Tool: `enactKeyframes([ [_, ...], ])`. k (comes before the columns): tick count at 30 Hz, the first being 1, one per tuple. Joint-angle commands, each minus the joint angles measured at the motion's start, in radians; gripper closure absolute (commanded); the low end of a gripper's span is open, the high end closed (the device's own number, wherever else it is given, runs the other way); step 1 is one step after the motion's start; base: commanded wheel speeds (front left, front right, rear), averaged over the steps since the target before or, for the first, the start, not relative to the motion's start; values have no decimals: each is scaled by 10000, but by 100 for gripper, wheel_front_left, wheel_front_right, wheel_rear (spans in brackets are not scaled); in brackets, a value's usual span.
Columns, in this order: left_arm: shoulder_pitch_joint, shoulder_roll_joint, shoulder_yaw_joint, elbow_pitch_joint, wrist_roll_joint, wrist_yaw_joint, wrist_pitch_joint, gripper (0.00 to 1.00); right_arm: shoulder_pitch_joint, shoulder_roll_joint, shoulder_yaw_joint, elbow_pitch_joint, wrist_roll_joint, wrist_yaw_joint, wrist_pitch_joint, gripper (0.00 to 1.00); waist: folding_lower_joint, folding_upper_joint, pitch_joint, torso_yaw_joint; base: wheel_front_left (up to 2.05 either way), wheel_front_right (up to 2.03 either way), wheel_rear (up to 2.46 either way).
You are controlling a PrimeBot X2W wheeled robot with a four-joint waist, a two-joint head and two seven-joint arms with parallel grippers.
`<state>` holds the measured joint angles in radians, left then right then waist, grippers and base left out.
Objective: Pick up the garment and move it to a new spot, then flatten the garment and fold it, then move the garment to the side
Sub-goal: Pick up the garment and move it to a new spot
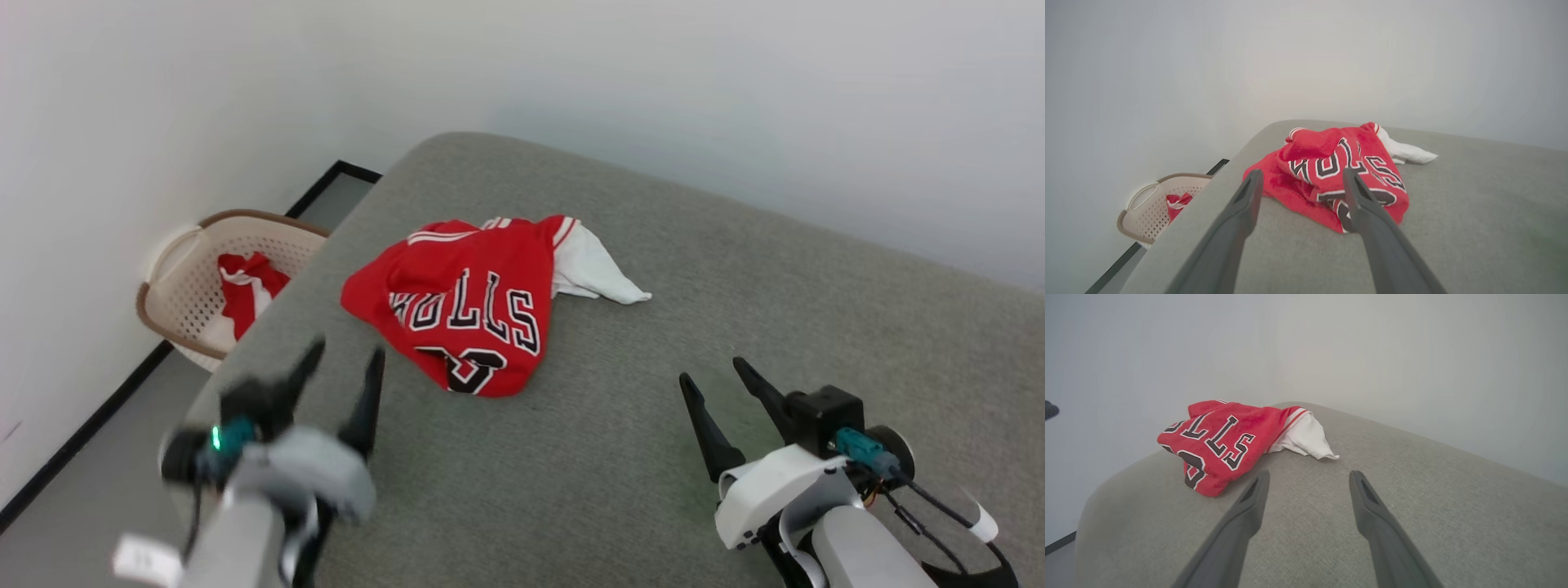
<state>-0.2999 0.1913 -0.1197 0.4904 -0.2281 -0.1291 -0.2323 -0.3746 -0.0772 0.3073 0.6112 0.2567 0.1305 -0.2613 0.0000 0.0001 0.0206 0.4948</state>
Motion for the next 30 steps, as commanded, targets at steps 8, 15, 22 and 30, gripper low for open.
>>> enactKeyframes([
  [8, -3713, 1347, -1760, 1829, -2976, -5, 871, 0, -663, -36, 78, -208, -487, 4, -50, 0, 0, -1, 1852, -2075, 0, 0, 0],
  [15, -5397, 2381, -2905, 3415, -6002, -8, 3080, 0, -1142, 93, 126, -422, -685, 4, -48, 0, 0, -1, 2882, -3523, 0, 0, 0],
  [22, -5681, 3667, -4400, 3660, -8019, -7, 6223, 0, -1231, 153, 381, -557, -702, 4, -31, 0, 0, -1, 3165, -4129, 0, 0, 0],
  [30, -6036, 4148, -5330, 4588, -8585, -8, 7476, 0, -1739, 186, 777, -735, -880, 4, -8, 0, 0, -1, 3866, -4430, 0, 0, 0],
])
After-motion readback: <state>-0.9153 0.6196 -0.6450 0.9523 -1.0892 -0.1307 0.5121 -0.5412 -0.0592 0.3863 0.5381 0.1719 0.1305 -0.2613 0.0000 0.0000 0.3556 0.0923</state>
